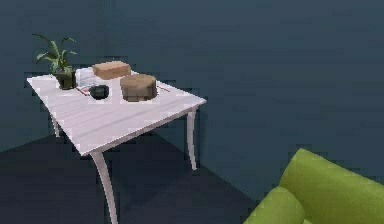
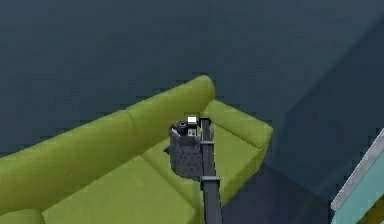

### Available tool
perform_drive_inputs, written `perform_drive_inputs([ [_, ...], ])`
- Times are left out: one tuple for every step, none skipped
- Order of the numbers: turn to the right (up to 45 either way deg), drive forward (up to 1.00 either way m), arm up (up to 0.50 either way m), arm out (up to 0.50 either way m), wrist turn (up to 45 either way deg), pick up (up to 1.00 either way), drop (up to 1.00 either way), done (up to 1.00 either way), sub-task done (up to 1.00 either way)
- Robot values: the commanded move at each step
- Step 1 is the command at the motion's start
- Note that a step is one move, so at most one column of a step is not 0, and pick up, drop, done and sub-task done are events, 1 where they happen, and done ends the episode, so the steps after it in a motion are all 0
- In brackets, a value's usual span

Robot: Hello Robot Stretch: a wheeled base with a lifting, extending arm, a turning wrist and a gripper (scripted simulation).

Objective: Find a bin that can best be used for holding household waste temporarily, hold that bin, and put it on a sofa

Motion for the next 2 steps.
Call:
perform_drive_inputs([
  [0.0, 0.00, 0.00, -0.08, 0.0, 0.00, 0.00, 0.00, 0.00],
  [0.0, 0.00, 0.00, 0.00, 0.0, 0.00, 0.00, 1.00, 0.00],
])
